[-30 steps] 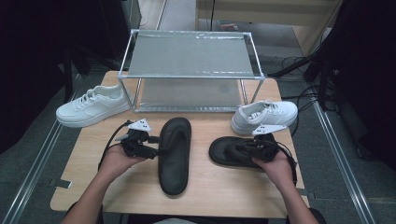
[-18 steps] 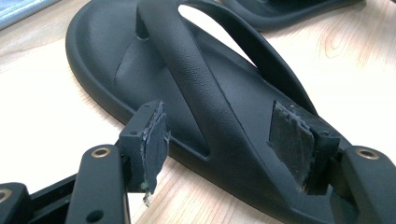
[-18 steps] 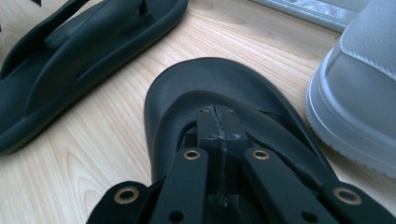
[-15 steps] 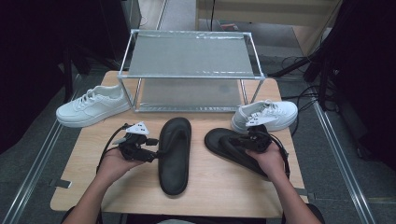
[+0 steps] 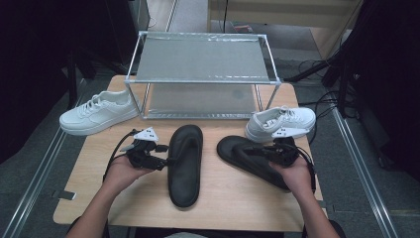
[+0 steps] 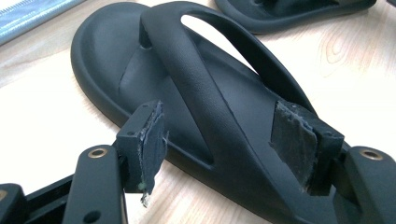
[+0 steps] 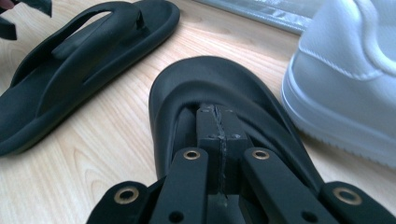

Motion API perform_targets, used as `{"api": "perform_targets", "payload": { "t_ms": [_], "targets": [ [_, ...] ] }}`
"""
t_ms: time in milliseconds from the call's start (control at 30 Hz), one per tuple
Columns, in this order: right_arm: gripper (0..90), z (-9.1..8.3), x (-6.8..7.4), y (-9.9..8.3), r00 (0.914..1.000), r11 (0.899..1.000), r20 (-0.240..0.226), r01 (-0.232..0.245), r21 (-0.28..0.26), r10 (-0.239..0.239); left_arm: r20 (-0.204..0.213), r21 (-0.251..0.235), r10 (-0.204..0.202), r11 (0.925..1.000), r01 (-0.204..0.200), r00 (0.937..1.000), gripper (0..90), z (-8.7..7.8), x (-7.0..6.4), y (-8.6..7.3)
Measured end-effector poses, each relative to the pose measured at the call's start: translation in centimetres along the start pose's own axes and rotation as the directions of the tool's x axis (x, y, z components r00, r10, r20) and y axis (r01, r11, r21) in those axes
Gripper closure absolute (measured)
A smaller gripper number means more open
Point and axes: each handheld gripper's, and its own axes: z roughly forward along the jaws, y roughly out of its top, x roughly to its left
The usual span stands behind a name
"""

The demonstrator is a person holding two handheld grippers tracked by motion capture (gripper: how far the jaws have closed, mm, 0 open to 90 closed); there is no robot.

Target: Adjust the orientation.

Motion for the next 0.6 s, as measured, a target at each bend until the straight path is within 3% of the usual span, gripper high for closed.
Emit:
{"api": "perform_targets", "payload": {
  "t_ms": [233, 600],
  "targets": [
    [90.0, -1.0, 0.3, -1.2, 0.9998, 1.000, 0.016, -0.009, 0.012, 0.009, 0.007, -0.008, -0.003, 1.0000, 0.003, 1.0000, 35.4, 0.4, 0.4, 0.6],
    [90.0, -0.8, 1.2, -2.1, 0.9999, 0.998, 0.010, 0.007, 0.066, -0.008, 0.013, 0.002, 0.000, 1.0000, 0.000, 0.9999, 35.3, 1.1, 0.8, 1.3]
  ]
}}
